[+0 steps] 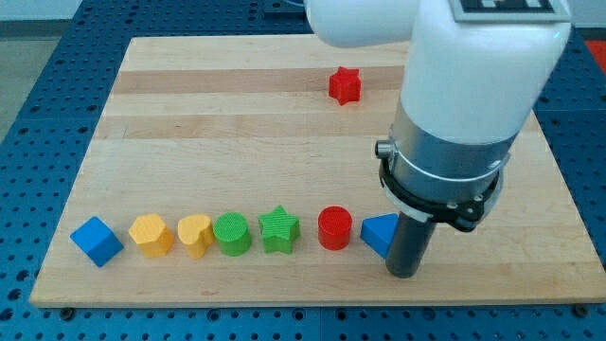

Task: Push the blue triangle close to the red circle

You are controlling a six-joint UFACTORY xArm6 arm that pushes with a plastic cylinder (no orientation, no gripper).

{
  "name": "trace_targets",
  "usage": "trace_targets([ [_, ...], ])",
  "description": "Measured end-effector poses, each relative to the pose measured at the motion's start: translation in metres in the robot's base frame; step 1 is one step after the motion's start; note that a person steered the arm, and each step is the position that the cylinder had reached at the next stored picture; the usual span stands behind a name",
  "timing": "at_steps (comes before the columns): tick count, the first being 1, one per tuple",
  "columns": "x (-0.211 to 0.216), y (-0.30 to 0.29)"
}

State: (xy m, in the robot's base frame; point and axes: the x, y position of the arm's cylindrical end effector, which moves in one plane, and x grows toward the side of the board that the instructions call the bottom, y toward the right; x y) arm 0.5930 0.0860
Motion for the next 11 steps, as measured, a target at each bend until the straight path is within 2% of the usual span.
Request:
trace_targets([
  [2, -0.007, 0.000],
  [4, 0.025, -0.009],
  [6, 0.012, -0.031],
  [11, -0.005, -0.028],
])
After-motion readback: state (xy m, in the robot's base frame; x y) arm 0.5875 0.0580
